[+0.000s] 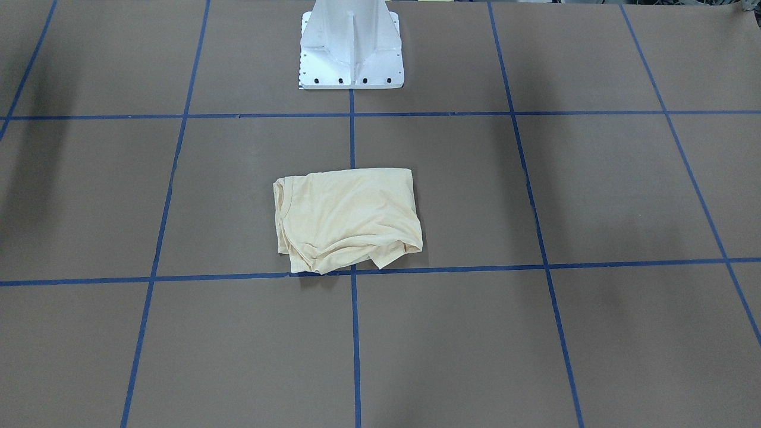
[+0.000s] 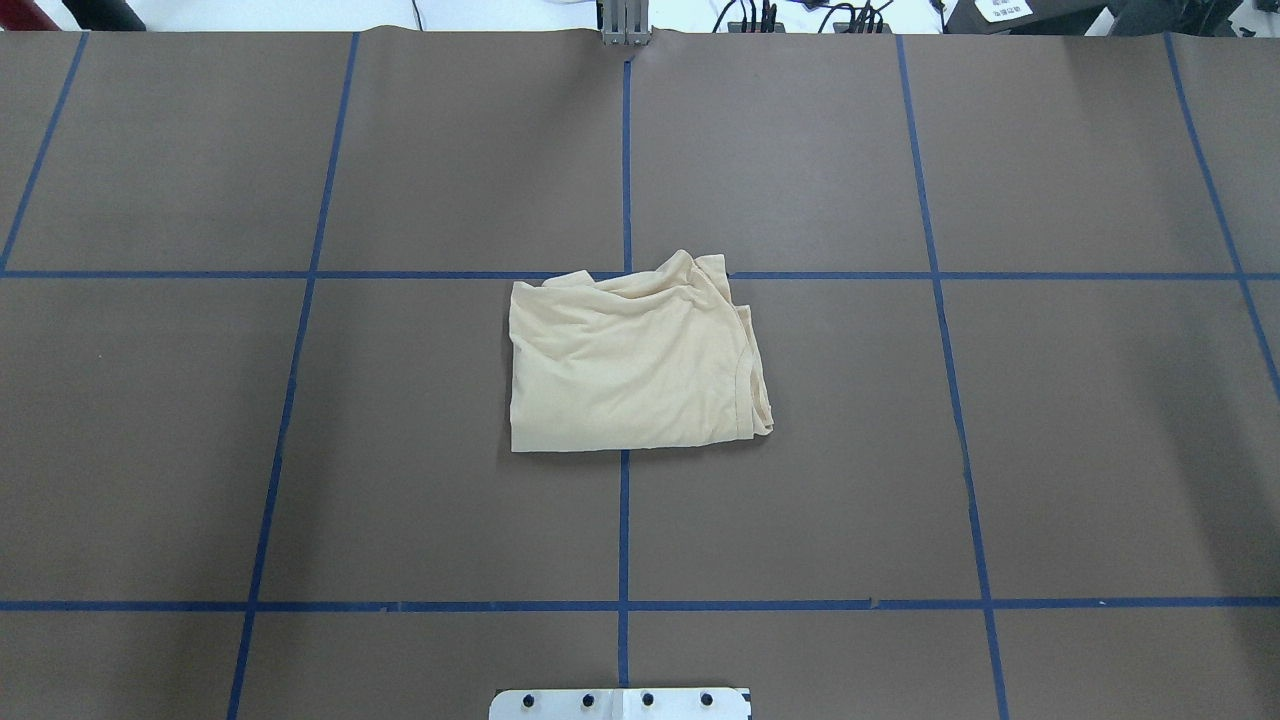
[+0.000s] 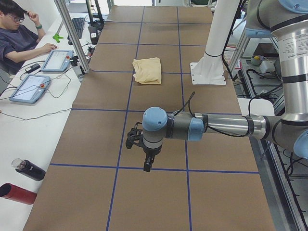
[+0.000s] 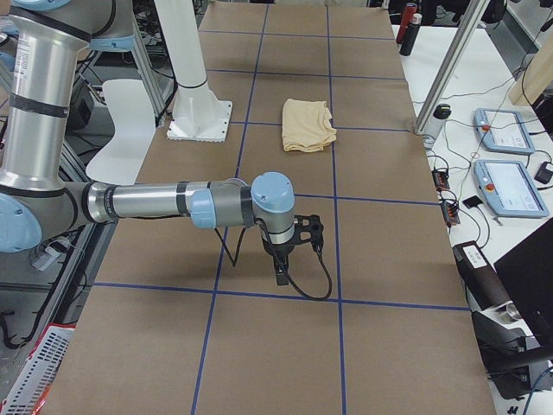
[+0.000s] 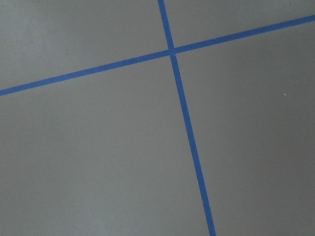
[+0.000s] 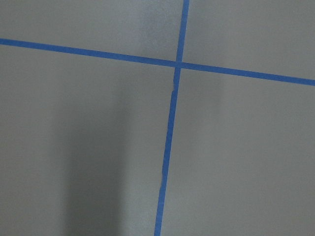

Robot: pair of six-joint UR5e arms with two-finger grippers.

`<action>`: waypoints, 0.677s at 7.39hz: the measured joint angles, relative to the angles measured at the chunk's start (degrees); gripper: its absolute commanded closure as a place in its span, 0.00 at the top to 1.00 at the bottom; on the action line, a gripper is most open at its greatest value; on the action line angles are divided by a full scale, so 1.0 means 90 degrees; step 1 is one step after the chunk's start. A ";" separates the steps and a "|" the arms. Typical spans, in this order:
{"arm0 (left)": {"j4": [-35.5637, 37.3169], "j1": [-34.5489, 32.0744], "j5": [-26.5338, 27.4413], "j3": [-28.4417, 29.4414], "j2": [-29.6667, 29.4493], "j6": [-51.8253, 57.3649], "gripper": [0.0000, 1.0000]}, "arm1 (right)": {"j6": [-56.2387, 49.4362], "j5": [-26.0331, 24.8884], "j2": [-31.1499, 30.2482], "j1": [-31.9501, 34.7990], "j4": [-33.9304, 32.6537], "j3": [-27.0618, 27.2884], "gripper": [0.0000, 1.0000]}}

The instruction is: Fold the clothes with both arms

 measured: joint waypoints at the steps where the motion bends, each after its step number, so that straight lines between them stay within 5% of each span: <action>1: 0.0001 0.0000 0.0000 0.0000 0.0000 0.0000 1.00 | -0.0003 0.0000 -0.0012 0.0000 0.0015 0.0000 1.00; 5: -0.0002 0.0000 -0.0006 -0.0007 0.0000 0.0000 1.00 | -0.0013 -0.0009 -0.0050 0.0000 0.0119 0.0007 1.00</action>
